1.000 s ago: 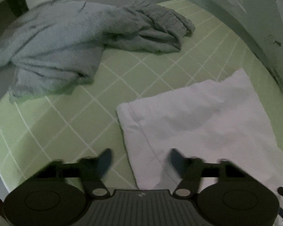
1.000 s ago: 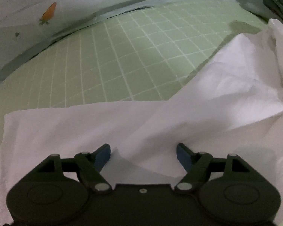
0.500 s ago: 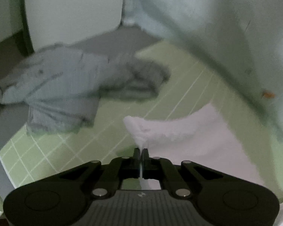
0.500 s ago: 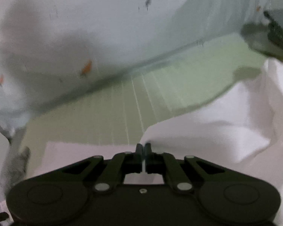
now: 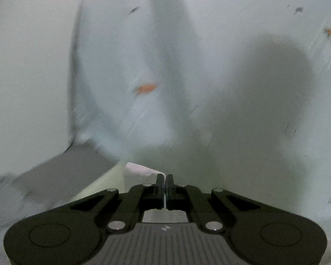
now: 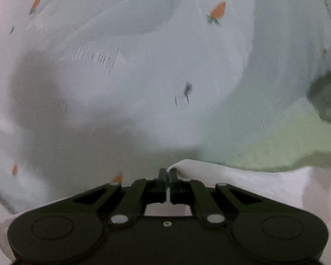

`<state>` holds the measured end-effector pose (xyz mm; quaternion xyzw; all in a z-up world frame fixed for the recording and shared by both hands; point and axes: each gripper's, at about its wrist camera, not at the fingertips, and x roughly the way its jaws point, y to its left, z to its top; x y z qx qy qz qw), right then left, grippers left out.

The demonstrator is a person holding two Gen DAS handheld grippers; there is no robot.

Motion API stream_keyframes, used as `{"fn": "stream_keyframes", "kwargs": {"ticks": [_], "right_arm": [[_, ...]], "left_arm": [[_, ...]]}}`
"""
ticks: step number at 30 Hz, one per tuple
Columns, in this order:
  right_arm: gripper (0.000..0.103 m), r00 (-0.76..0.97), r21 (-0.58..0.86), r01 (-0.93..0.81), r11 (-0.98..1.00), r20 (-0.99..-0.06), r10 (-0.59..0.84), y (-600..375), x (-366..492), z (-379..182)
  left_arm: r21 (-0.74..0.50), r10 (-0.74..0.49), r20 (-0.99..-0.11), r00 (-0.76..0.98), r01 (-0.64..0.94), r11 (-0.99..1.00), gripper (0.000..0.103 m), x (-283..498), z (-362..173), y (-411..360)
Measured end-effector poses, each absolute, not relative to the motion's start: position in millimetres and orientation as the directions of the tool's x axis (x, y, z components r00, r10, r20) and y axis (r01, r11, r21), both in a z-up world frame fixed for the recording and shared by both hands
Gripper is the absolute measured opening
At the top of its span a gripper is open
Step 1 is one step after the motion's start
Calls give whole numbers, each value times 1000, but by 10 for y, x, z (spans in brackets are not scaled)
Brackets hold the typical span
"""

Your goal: Fold clothes

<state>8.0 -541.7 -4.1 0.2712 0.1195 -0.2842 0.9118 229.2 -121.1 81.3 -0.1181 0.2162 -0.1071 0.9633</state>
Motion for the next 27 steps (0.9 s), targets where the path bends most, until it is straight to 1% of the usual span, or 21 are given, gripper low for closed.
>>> {"fn": "stream_keyframes", "kwargs": {"ticks": [1, 2, 3, 4, 5, 6, 7, 9, 10, 11, 12, 14, 17, 19, 21, 22, 24, 26, 27], "right_arm": [[3, 805, 428, 592, 683, -354, -476, -5533, 202, -27], [4, 799, 430, 601, 674, -336, -498, -5649, 325, -12], [5, 786, 417, 619, 666, -336, -520, -5749, 449, -20], [15, 764, 377, 644, 666, -364, -532, -5833, 587, -57], [38, 744, 327, 662, 674, -397, -537, -5871, 686, -112], [48, 725, 278, 675, 684, -425, -543, -5882, 753, -171], [55, 712, 238, 678, 695, -449, -540, -5855, 758, -258], [64, 692, 172, 671, 721, -494, -527, -5750, 686, -466], [73, 681, 139, 666, 733, -515, -520, -5698, 651, -571], [75, 666, 113, 661, 741, -543, -511, -5635, 582, -676], [75, 648, 91, 658, 748, -574, -501, -5566, 493, -782], [79, 608, 47, 648, 760, -634, -479, -5427, 315, -994], [83, 562, 29, 653, 757, -689, -458, -5264, 16, -1158], [85, 538, 30, 664, 747, -714, -449, -5176, -154, -1202], [86, 516, 27, 677, 735, -730, -448, -5122, -264, -1200], [86, 509, 22, 681, 732, -732, -452, -5099, -291, -1180], [87, 501, 6, 686, 727, -729, -467, -5050, -323, -1123], [88, 497, -5, 695, 719, -719, -485, -5017, -354, -1064], [89, 496, -8, 700, 714, -714, -494, -4992, -388, -1045]], "left_arm": [[-274, -263, -353, 898, 170, 947, 10, 2426, 854, -1337], [-262, -262, -333, 906, 178, 949, 13, 2528, 871, -1448], [-235, -263, -328, 907, 191, 953, 32, 2628, 868, -1569], [-199, -267, -350, 898, 207, 958, 57, 2711, 826, -1687], [-177, -274, -388, 880, 220, 959, 69, 2758, 748, -1774], [-167, -286, -439, 852, 235, 958, 81, 2781, 618, -1826], [-168, -304, -495, 814, 253, 953, 81, 2771, 445, -1844], [-158, -314, -626, 713, 279, 947, 81, 2688, 38, -1828], [-149, -309, -693, 652, 290, 945, 81, 2627, -185, -1804], [-140, -296, -754, 587, 297, 945, 81, 2557, -403, -1768], [-131, -273, -807, 524, 291, 948, 81, 2451, -611, -1693], [-127, -248, -872, 422, 293, 948, 81, 2204, -939, -1549], [-115, -228, -915, 332, 326, 938, 82, 1851, -1236, -1447], [-111, -222, -925, 309, 338, 935, 85, 1669, -1342, -1423], [-100, -208, -931, 301, 338, 936, 87, 1551, -1416, -1443], [-92, -207, -928, 311, 345, 934, 90, 1544, -1432, -1479], [-74, -202, -922, 331, 361, 930, 91, 1527, -1463, -1551], [-35, -184, -916, 356, 387, 921, 90, 1503, -1484, -1634], [-20, -182, -911, 370, 403, 915, 82, 1483, -1487, -1670]]}}
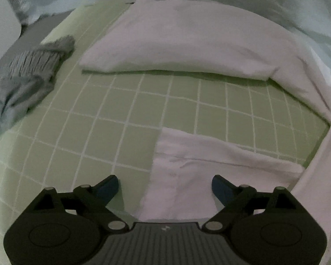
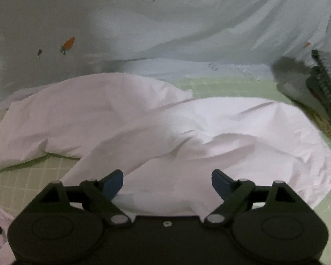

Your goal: Fold clothes

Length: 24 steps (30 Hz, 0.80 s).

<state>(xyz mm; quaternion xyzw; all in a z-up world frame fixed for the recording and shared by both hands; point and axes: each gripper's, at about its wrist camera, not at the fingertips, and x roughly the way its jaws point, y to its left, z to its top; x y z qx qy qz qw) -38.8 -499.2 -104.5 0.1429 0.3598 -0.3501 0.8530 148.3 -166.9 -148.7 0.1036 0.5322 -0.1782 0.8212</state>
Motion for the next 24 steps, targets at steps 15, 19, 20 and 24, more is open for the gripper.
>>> {"fn": "stream_keyframes", "kwargs": {"ticks": [15, 19, 20, 24], "right_arm": [[92, 481, 3, 765, 644, -666, -570, -4658, -894, -876], [94, 486, 36, 771, 636, -680, -550, -4624, -872, -921], [96, 489, 46, 771, 635, -682, -545, -4621, -861, -926], [99, 500, 67, 776, 627, -671, -548, -4709, -826, -904]], "left_arm": [[172, 80, -770, 634, 86, 981, 15, 1827, -799, -424], [128, 128, -779, 613, -44, 991, 29, 1937, -719, 45], [117, 130, -782, 609, -62, 991, 30, 1923, -709, 106], [35, 71, -800, 596, -71, 997, 66, 1799, -707, 111]]}}
